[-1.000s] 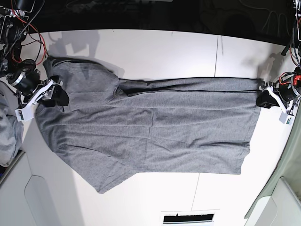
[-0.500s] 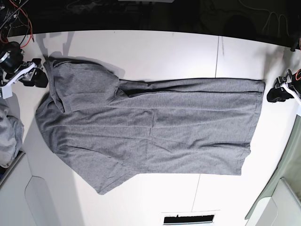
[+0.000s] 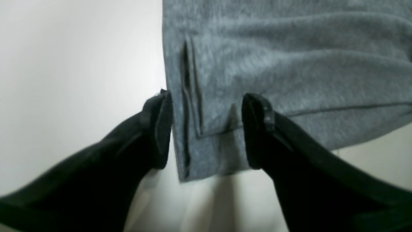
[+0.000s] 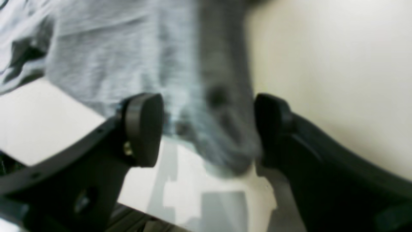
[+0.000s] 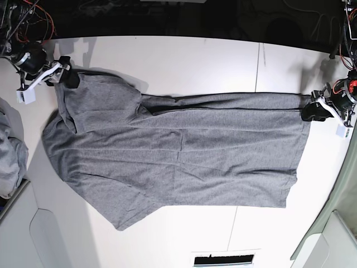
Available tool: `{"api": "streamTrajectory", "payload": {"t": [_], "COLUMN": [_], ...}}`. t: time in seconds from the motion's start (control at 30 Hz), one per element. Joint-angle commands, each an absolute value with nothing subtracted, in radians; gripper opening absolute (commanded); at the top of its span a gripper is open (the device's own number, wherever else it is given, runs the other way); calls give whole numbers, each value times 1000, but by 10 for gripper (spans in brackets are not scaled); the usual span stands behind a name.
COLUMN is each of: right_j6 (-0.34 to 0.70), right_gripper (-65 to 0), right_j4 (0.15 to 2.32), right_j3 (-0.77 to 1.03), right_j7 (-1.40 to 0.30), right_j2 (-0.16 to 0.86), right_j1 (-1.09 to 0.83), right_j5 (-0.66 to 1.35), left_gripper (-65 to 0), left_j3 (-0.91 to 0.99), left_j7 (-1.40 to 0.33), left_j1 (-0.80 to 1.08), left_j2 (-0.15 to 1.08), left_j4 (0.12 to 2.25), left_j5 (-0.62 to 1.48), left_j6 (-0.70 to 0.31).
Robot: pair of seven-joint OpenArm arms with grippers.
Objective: Layout the t-shirt on the table in an organized manner, then fold the t-shirt properly
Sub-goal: 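Regrasp the folded edge with both grippers and pull it taut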
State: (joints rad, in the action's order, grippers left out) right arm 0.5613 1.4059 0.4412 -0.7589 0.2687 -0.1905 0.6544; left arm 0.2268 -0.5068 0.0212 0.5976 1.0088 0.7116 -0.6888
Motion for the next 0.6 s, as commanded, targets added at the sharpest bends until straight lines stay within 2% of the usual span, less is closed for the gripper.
{"api": "streamTrajectory", "payload": {"t": [0.0,0.23,0.3,0.43,0.47,0.53,0.57], "right_j6": [572,572,572,572,572,572,573], "right_gripper": [-216,-231,-322,-603,-650,-650,-650], "right_j4": [1418,1419,1419,1419,1419,1420,1424], "right_j3": [429,405,405,406,406,406,406], "right_j7": [-744,-733,-734,-734,-734,-738,-746], "right_j2": [282,237,221,210,210,211,211], "right_j1": [-183,-169,-163,-160,-160,-161,-161], "right_j5": [670,673,669,670,670,670,670], "left_gripper": [-284,-286,-332,-532,-574,-650,-650], "left_j3": [234,227,227,227,227,227,227], "left_j7": [-485,-470,-467,-467,-467,-467,-467], "left_j1": [6,6,6,6,6,6,6], "left_j2": [615,610,609,609,610,611,613], "left_j4": [1019,1003,1001,1001,1001,1001,1002], "left_j5": [718,664,664,664,664,664,665], "left_j6": [-698,-698,-698,-698,-698,-698,-698]}}
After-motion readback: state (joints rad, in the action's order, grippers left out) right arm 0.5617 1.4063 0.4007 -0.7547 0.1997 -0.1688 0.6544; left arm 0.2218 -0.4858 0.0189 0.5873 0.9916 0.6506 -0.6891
